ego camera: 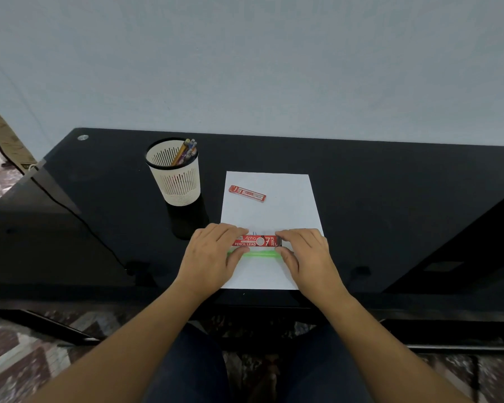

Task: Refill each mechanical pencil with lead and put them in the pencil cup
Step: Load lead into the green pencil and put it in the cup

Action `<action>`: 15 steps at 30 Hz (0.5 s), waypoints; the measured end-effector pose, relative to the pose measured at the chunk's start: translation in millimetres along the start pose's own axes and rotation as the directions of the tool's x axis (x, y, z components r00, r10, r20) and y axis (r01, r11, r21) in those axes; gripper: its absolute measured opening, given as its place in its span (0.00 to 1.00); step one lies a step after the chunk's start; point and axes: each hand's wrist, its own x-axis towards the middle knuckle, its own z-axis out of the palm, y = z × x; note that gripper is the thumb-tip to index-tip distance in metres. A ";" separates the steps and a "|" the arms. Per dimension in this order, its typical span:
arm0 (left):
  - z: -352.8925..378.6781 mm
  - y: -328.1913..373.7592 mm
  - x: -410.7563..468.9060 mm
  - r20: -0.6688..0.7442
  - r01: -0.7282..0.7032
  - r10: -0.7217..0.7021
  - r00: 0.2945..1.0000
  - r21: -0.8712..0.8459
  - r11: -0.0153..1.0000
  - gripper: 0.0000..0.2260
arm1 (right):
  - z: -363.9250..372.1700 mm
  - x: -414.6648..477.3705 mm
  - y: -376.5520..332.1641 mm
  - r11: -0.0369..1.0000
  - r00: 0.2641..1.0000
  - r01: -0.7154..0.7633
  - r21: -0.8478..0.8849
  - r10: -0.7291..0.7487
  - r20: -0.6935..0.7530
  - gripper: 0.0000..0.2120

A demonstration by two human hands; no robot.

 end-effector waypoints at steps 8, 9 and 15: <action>0.0 -1.0 -1.2 -0.028 0.008 -0.009 1.000 -0.025 1.000 0.15 | -0.6 -1.7 -2.3 0.999 0.999 0.038 -0.001 -0.038 -0.035 0.13; -0.2 -0.8 -1.1 -0.027 0.009 -0.010 1.000 -0.022 1.000 0.15 | -0.8 -1.9 -2.6 0.999 0.998 0.047 -0.004 -0.047 -0.042 0.11; -0.1 -0.8 -0.7 -0.031 0.008 -0.009 0.999 -0.021 1.000 0.15 | -0.7 -2.7 -3.2 0.998 0.998 0.065 0.012 -0.065 -0.020 0.10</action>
